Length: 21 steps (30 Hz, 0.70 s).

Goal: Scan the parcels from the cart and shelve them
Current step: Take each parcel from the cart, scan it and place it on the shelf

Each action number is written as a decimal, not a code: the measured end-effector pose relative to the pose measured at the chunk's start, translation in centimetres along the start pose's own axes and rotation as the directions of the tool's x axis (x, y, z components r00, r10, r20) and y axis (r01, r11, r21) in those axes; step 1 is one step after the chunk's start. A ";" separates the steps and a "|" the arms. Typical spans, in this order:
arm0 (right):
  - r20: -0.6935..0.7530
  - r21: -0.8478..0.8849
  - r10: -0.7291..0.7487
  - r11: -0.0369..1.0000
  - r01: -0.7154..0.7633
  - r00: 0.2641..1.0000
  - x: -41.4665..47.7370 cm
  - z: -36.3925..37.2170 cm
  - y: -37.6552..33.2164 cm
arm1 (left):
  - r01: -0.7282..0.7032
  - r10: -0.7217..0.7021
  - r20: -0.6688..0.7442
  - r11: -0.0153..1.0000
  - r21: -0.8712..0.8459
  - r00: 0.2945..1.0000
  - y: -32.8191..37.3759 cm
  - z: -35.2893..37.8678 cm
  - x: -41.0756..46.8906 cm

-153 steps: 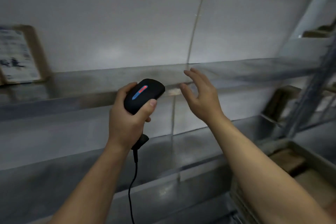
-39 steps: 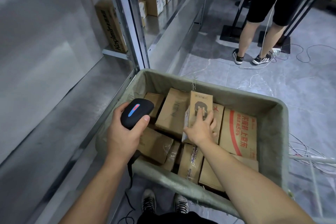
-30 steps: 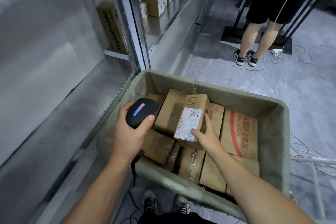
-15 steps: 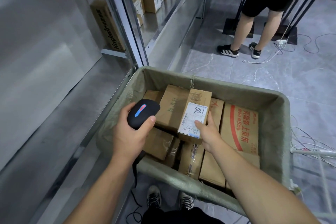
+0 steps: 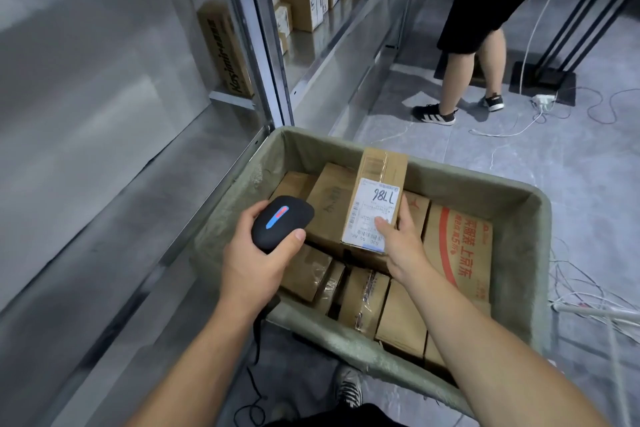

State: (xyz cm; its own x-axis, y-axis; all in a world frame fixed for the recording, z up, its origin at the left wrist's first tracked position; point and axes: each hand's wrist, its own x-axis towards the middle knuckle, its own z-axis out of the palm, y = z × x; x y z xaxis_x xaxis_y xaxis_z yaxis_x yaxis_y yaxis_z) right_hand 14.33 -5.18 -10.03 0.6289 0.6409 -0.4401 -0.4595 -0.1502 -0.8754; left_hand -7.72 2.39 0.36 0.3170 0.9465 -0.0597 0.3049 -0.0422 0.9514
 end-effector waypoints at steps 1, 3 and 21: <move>0.004 -0.012 -0.039 0.999 0.039 0.999 -0.2 0.4 -0.7 | -0.006 0.006 0.006 1.000 -0.006 1.000 0.1 -0.1 -0.2; 0.007 -0.031 -0.107 0.994 0.107 0.994 -0.7 1.3 -2.3 | -0.027 0.027 0.020 0.999 -0.020 0.999 0.4 -0.5 -0.7; 0.072 -0.180 -0.510 0.839 0.514 0.857 -12.5 11.0 -9.2 | -0.140 0.148 0.040 0.976 -0.164 0.988 2.0 -10.6 -9.7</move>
State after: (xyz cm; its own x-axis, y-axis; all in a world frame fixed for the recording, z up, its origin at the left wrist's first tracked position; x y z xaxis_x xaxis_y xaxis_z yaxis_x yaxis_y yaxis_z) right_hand 3.79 -3.51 5.70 0.7281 0.6804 0.0832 0.0504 0.0679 -0.9964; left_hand -19.71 -3.44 6.00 0.3947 0.9161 0.0701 0.1058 -0.1211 0.9870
